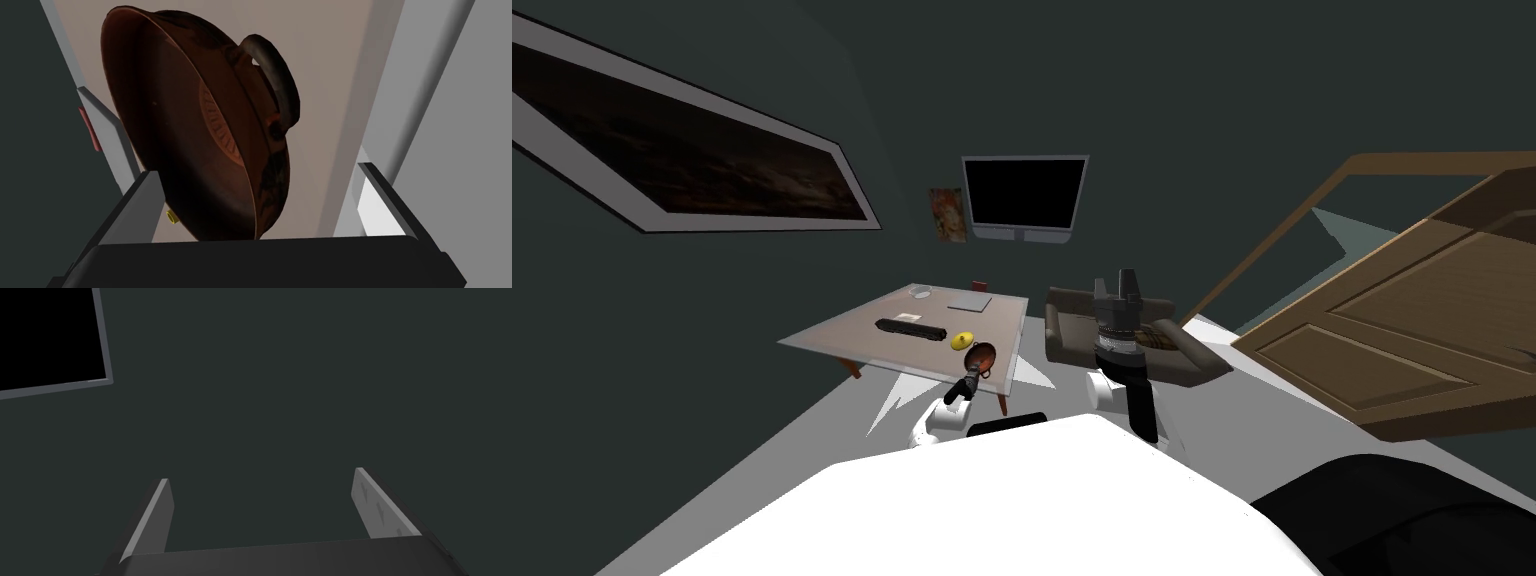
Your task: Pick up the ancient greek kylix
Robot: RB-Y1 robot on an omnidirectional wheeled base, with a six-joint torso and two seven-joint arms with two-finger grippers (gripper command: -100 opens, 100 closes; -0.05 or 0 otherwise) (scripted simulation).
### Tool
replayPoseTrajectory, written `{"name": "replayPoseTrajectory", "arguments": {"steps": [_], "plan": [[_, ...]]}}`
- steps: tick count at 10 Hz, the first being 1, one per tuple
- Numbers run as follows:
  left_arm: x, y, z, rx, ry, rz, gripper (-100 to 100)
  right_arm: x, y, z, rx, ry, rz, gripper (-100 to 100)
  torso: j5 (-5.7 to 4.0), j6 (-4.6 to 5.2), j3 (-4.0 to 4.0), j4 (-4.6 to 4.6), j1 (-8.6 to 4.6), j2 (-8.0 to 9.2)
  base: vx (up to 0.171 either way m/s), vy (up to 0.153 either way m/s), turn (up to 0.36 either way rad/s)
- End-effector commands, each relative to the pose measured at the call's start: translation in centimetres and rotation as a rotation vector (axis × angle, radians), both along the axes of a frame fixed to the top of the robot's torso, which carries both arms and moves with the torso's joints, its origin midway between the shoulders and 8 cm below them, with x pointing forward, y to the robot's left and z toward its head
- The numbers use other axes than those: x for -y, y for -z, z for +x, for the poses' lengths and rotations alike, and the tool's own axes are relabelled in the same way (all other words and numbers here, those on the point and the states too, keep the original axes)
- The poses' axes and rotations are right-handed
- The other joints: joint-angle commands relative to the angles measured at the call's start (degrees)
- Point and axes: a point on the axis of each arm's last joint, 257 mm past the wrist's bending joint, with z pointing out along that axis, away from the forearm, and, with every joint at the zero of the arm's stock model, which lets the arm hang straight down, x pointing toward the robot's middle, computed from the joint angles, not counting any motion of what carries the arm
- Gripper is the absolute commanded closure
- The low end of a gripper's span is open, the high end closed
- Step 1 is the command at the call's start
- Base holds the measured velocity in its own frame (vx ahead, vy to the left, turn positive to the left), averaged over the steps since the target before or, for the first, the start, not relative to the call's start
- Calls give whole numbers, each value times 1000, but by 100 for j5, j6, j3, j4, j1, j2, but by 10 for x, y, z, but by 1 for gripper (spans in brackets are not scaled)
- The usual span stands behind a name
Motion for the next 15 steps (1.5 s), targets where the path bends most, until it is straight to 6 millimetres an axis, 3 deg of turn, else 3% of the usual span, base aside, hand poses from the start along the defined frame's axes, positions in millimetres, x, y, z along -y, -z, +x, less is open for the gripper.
{"name": "replayPoseTrajectory", "arguments": {"steps": [1,2,3,8,9,13,14,15], "plan": [[0,0,0,0,0,0,-100,0,0,0,0,0,0,0,0,0,0,0,0,0,14,-3,-1],[1,0,0,0,0,-1,0,0,0,0,0,0,0,0,0,0,5,2,2,8,0,0,0],[-1,5,-3,1,-1,-1,-100,0,0,0,0,0,0,0,0,0,8,3,3,13,32,-9,-12],[-5,14,-8,1,-4,-1,-100,0,0,0,0,0,0,0,-1,0,-4,-1,-1,-7,55,-11,-8],[-5,14,-8,2,-4,-1,100,0,0,0,0,0,0,0,0,0,2,1,2,4,0,0,0],[-5,15,-9,-1,-6,-3,100,0,0,0,0,0,0,0,-5,1,15,9,-1,22,0,0,0],[-5,15,-9,-2,-6,-3,0,0,0,0,0,0,0,0,-5,1,17,11,-1,25,0,0,0],[-2,8,-4,1,-2,-1,100,0,0,0,0,0,0,0,-6,2,19,12,-2,26,-54,6,16]]}}
